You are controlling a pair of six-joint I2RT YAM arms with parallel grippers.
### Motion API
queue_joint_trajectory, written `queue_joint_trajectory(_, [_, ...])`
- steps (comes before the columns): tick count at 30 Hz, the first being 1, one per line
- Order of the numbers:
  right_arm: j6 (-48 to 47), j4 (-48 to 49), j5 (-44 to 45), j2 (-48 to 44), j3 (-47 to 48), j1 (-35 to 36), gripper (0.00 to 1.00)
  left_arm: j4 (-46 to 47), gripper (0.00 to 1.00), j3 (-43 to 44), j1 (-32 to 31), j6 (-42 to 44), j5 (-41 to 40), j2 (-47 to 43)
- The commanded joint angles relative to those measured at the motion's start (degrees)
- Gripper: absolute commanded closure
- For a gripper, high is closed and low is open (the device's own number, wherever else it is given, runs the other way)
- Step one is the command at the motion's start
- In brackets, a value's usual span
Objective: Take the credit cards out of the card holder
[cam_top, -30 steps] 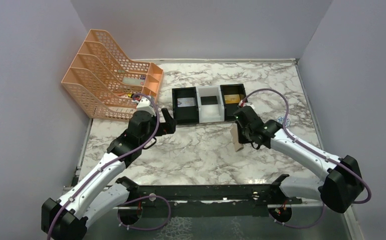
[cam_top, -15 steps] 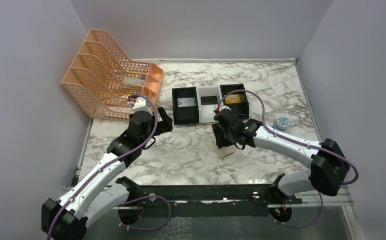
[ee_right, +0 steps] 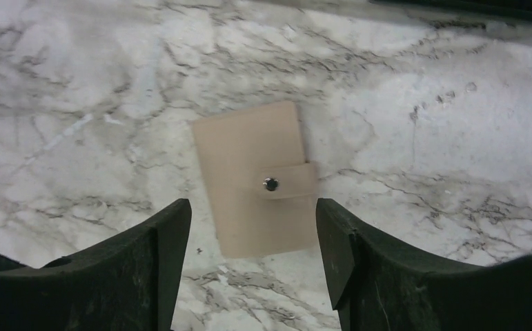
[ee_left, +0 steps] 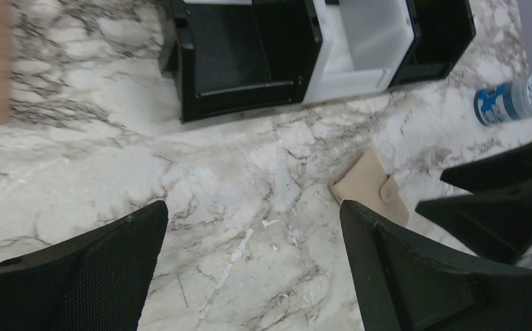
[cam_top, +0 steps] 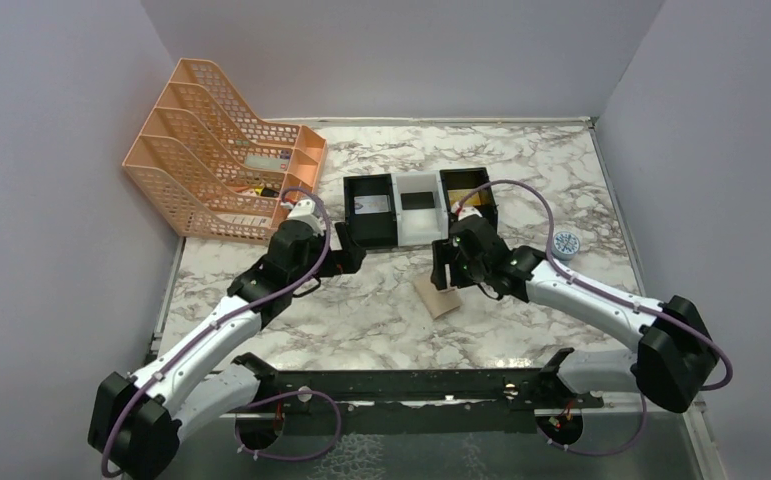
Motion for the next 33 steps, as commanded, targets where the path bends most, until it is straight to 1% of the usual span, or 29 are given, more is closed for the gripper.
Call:
queue_joint_trajectory(1, [1.57, 7.75, -8.39, 1.28, -6.23, -7.5, 0.37, 5.38, 0.01, -0.61, -0.75, 1.47, 13.12, 5.46])
queue_joint_trajectory(4, [0.82, 12.49, -15.52, 2.08, -9.06, -10.02, 0.4, 5.76, 0.02, 0.06, -2.45, 2.17, 14.94, 9.19])
queue_joint_trajectory(7, [1.03, 16.28, -19.09, 4.35, -10.75, -10.84, 0.41, 6.8, 0.03, 0.02, -4.88, 2.02, 14.53, 11.42])
queue_joint_trajectory(10, [1.3, 16.77, -20.58, 7.2, -10.95, -11.61, 0.48, 7.96, 0.03, -0.63, -6.81, 1.19, 13.29, 12.54])
queue_joint_trajectory(13, [2.49, 19.01, -23.35, 7.05, -12.88, -11.61, 0.52, 9.8, 0.03, -2.68, -7.4, -1.14, 10.95, 12.73])
queue_joint_trajectory(17, [3.59, 24.43, -32.29, 4.8, -16.34, -11.54, 0.52, 14.85, 0.01, -6.18, -7.41, -4.47, 9.8, 12.01])
queue_joint_trajectory(20, [3.96, 27.66, -38.56, 1.59, -18.75, -11.54, 0.5, 16.85, 0.01, -7.4, -7.41, -5.98, 8.65, 12.03])
queue_joint_trajectory(22, [3.48, 24.7, -36.41, -1.2, -18.47, -11.57, 0.46, 16.99, 0.01, -7.46, -7.41, -6.3, 7.16, 11.87])
queue_joint_trajectory(24, [4.25, 20.07, -27.87, -4.43, -17.57, -11.58, 0.37, 18.1, 0.01, -8.17, -7.36, -6.98, 5.36, 10.93])
queue_joint_trajectory(25, [4.84, 18.62, -22.71, -5.89, -17.36, -11.57, 0.3, 18.78, 0.01, -8.75, -7.35, -7.59, 4.29, 10.3])
queue_joint_trajectory(27, [6.54, 16.93, -14.96, -8.42, -17.49, -11.61, 0.03, 20.89, 0.01, -10.39, -7.33, -8.53, 2.31, 8.59])
queue_joint_trajectory(28, [6.81, 17.25, -13.08, -9.46, -17.98, -11.61, 0.0, 21.75, 0.01, -11.15, -7.32, -8.69, 1.61, 7.54])
queue_joint_trajectory(29, [6.78, 18.19, -12.83, -10.19, -18.45, -11.61, 0.01, 22.28, 0.01, -11.76, -7.33, -9.0, 0.88, 6.77])
queue_joint_trajectory(31, [6.44, 20.82, -15.36, -10.16, -19.14, -11.61, 0.01, 23.82, 0.01, -12.89, -7.08, -8.87, 1.22, 5.91])
queue_joint_trajectory(33, [5.89, 23.35, -20.42, -8.02, -19.25, -11.61, 0.01, 26.78, 0.01, -13.79, -6.66, -8.05, 5.0, 5.99])
